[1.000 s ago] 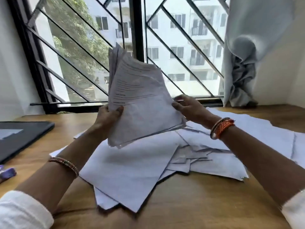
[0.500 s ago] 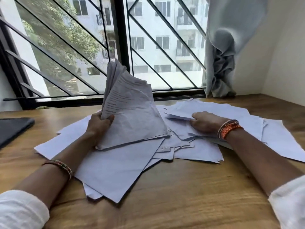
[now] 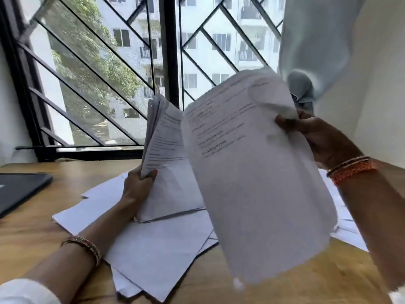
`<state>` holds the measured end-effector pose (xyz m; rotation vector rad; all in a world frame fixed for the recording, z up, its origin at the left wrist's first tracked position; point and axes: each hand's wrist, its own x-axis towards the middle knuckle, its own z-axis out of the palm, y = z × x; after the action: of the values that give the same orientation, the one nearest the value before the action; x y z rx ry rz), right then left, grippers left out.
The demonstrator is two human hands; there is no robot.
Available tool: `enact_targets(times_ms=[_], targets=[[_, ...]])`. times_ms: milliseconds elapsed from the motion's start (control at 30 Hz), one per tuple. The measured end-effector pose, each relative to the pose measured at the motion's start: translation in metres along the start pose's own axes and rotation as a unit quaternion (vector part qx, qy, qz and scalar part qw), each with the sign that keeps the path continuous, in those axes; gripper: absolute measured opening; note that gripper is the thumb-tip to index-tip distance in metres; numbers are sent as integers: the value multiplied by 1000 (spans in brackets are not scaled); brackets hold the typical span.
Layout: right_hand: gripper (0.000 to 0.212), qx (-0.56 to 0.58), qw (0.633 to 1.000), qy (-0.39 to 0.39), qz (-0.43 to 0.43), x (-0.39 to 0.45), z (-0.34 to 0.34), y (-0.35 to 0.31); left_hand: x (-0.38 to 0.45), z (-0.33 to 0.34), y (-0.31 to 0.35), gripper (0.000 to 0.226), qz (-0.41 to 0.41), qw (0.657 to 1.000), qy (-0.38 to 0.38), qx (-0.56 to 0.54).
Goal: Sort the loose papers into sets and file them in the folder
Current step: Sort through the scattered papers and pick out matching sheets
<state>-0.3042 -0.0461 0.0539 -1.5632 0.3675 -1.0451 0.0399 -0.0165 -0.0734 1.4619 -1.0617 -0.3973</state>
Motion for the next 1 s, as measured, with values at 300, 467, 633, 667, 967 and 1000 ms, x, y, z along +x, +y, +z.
enact_targets(times_ms=[300, 467, 633, 667, 967, 1000], targets=[[19, -103, 985, 118, 69, 47, 6, 109, 2, 7, 2, 13, 19, 999, -17, -35], [20, -80, 986, 126, 72, 29, -9, 110, 4, 8, 1, 8, 29, 999, -14, -42], [74, -89, 979, 145, 115, 26, -10, 112, 2, 9, 3, 15, 27, 998, -11, -61], [69, -119, 973, 163, 110, 26, -9, 112, 1, 8, 3, 17, 28, 997, -7, -67], [70, -305, 934, 163, -84, 27, -5, 116, 0, 8, 8, 14, 42, 991, 35, -121], [65, -302, 934, 163, -98, 28, -4, 115, -1, 8, 9, 13, 51, 989, 33, -133]])
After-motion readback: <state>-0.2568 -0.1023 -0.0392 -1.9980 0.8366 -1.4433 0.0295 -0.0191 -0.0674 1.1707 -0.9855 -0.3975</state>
